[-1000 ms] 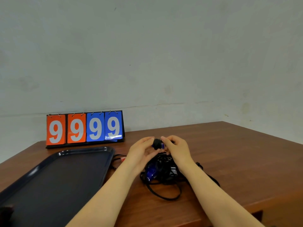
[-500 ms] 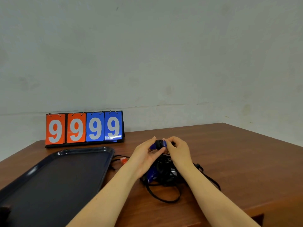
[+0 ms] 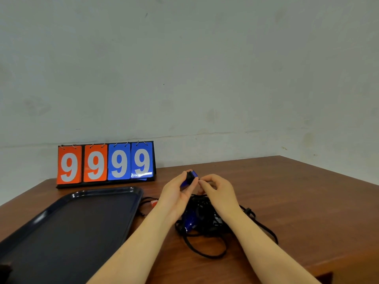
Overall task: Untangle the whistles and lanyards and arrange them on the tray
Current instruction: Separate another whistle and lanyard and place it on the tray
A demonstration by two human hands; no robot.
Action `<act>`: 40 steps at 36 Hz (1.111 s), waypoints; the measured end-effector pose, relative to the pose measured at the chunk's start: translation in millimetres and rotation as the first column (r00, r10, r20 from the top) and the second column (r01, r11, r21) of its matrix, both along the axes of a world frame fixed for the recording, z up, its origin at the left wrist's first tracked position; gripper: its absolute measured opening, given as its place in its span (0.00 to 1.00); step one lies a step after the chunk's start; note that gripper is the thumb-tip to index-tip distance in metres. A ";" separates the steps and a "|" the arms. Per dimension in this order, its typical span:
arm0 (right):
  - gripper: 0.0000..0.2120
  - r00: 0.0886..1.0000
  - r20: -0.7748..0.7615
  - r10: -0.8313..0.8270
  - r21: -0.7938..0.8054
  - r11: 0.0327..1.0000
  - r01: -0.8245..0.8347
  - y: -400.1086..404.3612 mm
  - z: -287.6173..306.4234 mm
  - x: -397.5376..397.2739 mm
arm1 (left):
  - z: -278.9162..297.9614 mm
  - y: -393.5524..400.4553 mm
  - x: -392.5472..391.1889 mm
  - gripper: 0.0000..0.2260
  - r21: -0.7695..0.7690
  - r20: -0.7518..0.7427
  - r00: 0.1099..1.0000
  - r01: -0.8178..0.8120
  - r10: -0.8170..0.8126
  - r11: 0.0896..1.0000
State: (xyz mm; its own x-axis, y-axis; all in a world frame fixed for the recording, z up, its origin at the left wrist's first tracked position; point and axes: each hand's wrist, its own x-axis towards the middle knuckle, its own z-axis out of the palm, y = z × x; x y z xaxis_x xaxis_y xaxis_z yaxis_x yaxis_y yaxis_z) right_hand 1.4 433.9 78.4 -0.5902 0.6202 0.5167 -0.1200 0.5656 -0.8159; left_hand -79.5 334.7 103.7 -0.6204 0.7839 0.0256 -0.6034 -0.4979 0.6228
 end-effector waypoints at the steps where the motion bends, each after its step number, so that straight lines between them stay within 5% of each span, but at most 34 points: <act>1: 0.04 1.000 -0.005 0.008 -0.008 1.000 -0.008 -0.6 0.3 0.5 | 0.5 -0.5 -0.8 0.07 0.001 0.004 1.000 -0.017 0.017 1.000; 15: 0.02 0.992 -0.113 0.055 -0.150 0.986 -0.071 -0.9 4.2 0.5 | 0.3 -1.7 -7.2 0.08 -0.011 0.000 0.999 -0.045 0.045 0.999; 23: 0.06 0.999 -0.032 0.030 0.045 0.999 -0.028 -9.2 3.2 2.7 | -4.0 -2.5 -8.0 0.09 -0.089 -0.044 0.999 -0.016 0.012 0.996; 33: 0.07 0.982 -0.181 0.047 -0.022 0.998 -0.052 -9.6 9.2 4.2 | -4.8 0.7 -5.8 0.08 -0.093 -0.024 1.000 -0.005 0.003 0.996; 40: 0.10 0.997 -0.065 0.046 0.085 0.996 -0.040 -8.5 5.0 3.9 | -11.1 0.5 -8.1 0.09 -0.190 -0.333 0.941 -0.128 0.058 0.973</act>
